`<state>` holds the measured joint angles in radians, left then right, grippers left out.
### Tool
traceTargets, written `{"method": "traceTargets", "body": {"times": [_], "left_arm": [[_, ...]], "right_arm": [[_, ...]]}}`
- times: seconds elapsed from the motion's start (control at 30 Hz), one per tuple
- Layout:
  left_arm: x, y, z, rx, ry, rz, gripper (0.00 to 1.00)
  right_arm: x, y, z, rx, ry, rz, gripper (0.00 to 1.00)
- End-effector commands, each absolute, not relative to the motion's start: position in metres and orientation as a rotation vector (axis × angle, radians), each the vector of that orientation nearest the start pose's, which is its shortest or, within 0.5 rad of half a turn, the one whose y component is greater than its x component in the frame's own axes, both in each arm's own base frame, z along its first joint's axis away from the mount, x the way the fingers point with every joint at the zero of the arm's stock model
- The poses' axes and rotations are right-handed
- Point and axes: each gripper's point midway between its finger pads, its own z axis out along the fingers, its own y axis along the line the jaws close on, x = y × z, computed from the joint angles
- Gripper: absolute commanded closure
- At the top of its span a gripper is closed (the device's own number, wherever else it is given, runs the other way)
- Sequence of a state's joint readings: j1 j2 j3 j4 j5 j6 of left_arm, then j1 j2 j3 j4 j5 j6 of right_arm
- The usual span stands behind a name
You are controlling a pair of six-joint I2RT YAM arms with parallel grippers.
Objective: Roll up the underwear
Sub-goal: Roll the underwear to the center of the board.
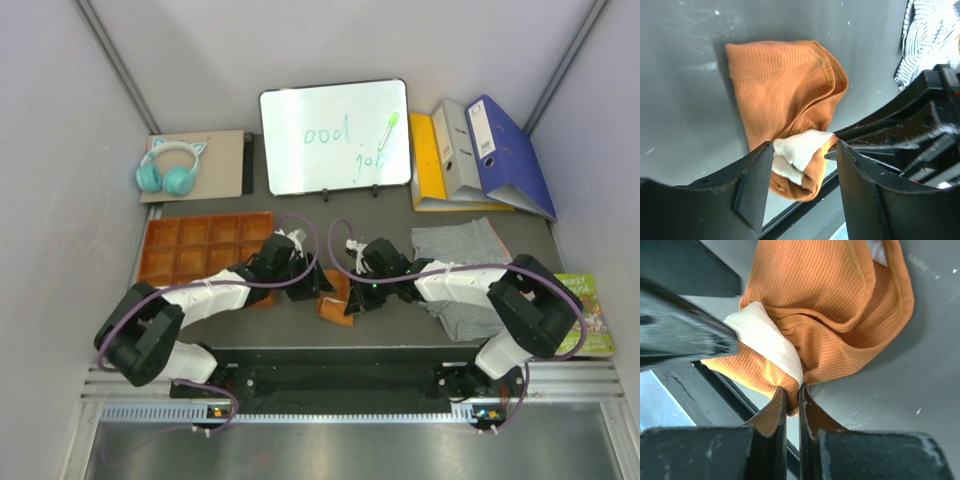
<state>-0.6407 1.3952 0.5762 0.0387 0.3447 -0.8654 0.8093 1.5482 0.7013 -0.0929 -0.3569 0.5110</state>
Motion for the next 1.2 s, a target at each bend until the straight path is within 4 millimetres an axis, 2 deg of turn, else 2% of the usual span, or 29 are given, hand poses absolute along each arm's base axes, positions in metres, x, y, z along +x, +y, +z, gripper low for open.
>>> {"method": "traceTargets", "body": {"times": [0.0,0.17,0.27,0.3,0.43,0.7,0.8,0.87,0.97,1.1,1.13,1.17], "left_arm": [[0.213,-0.253,0.068,-0.08,2.554,-0.963,0.39],[0.198,-0.241,0.056,-0.121,2.599,-0.937,0.36],[0.189,-0.245,0.057,-0.121,2.561,-1.032,0.32],[0.19,-0.249,0.065,-0.104,2.517,-1.084,0.3],[0.187,-0.251,0.068,-0.09,2.48,-1.136,0.24],[0.188,-0.258,0.059,-0.114,2.462,-1.196,0.21],[0.19,-0.255,0.048,-0.142,2.489,-1.153,0.22],[0.19,-0.254,0.043,-0.158,2.504,-1.137,0.24],[0.188,-0.25,0.03,-0.196,2.546,-1.098,0.35],[0.19,-0.244,0.017,-0.227,2.567,-1.04,0.56],[0.19,-0.243,0.015,-0.23,2.57,-1.031,0.64],[0.19,-0.242,0.013,-0.229,2.573,-1.024,0.68]], "right_arm": [[0.184,0.271,0.002,-0.496,2.707,0.689,1.0],[0.185,0.272,0.001,-0.495,2.715,0.688,1.0],[0.184,0.272,0.0,-0.498,2.724,0.683,1.0],[0.183,0.272,-0.001,-0.499,2.729,0.682,1.0],[0.183,0.273,-0.001,-0.503,2.731,0.688,1.0],[0.183,0.273,-0.003,-0.506,2.743,0.681,1.0],[0.183,0.273,-0.003,-0.502,2.743,0.683,1.0],[0.183,0.274,-0.002,-0.505,2.742,0.685,1.0],[0.182,0.274,-0.002,-0.513,2.743,0.688,1.0],[0.182,0.274,-0.002,-0.516,2.743,0.689,1.0],[0.182,0.274,-0.002,-0.514,2.745,0.69,1.0],[0.182,0.274,-0.002,-0.519,2.746,0.69,1.0]]}}
